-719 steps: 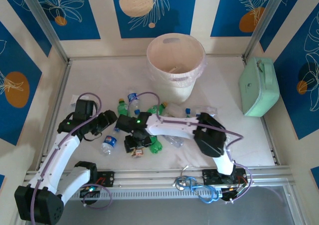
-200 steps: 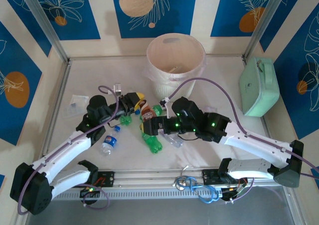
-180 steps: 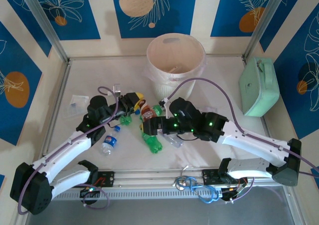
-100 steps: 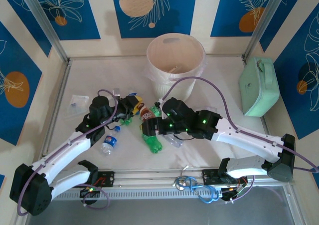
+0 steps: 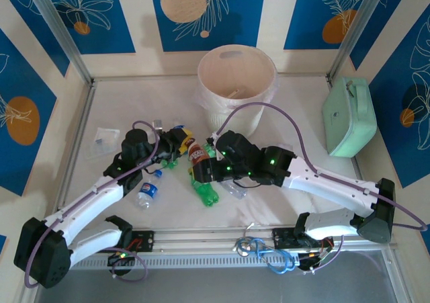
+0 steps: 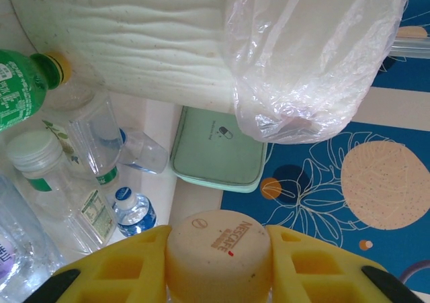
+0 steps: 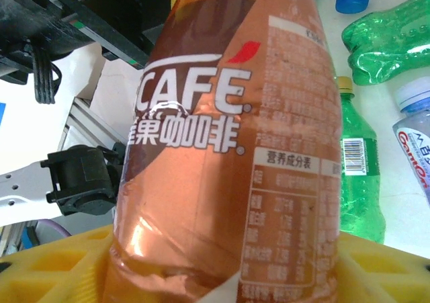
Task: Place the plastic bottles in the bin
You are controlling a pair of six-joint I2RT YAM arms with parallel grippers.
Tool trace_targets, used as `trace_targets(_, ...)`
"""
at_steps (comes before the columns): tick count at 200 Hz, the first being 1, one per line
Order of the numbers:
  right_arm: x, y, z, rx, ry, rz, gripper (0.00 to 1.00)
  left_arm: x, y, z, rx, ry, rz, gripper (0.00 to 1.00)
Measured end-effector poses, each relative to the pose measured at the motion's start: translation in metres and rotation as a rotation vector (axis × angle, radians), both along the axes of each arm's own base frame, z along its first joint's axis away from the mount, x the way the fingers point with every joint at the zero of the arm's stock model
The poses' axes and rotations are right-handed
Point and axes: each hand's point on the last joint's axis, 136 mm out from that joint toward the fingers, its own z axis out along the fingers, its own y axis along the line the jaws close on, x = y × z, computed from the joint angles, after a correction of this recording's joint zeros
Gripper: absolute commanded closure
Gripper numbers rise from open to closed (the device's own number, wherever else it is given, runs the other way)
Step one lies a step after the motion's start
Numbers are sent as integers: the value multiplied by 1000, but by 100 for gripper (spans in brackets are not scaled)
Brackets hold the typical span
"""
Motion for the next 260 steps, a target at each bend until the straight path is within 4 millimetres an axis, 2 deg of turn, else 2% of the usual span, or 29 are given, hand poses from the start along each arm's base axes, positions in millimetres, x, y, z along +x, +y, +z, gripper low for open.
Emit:
trace_targets(10, 0, 0, 0, -2, 1, -1, 40, 0, 0, 0, -4, -3, 1, 76)
trace_targets(22, 0, -1, -1, -4, 2, -2, 40, 0, 0, 0, -5, -3, -1, 69)
trace_targets(35, 0, -1, -1, -6, 0, -3, 41, 0, 0, 0, -7, -4, 0, 49)
trace_targets(46, 0, 0, 2, 1, -3, -1, 41, 1, -1, 0, -17, 3, 1, 27)
trace_targets(70, 1, 4, 18, 32, -22, 7, 41, 2, 1, 1, -23, 3, 6, 1)
trace_targets(85, 2, 6, 32, 52, -37, 10, 41, 4, 5, 4, -3, -16, 7, 0)
trace_targets(97, 3, 5, 43, 57, -52, 10, 41, 7, 12, 14, 38, -47, 15, 0)
trace_targets(114, 6, 3, 64, 67, -87, 9, 41, 9, 26, 49, 121, -149, 41, 0)
trace_targets(140, 20, -2, 109, 106, -153, -19, 41, 1, 50, 119, 273, -368, 105, 0)
trace_targets(149, 30, -7, 128, 123, -178, -42, 41, -3, 58, 133, 324, -420, 127, 1)
trace_targets(156, 39, -11, 141, 136, -196, -65, 41, -5, 64, 136, 376, -443, 142, 2)
trace_targets(176, 74, -29, 175, 158, -242, -153, 41, -9, 76, 124, 504, -449, 147, 7)
trace_targets(189, 99, -41, 194, 163, -271, -210, 41, -9, 80, 104, 585, -413, 125, 8)
trace_targets(203, 125, -54, 202, 155, -279, -262, 41, -9, 83, 81, 658, -370, 97, 10)
trace_targets(224, 160, -67, 197, 122, -264, -313, 41, -12, 91, 45, 762, -297, 54, 11)
trace_targets(260, 213, -84, 164, 50, -195, -366, 40, -21, 106, 6, 893, -218, 18, 13)
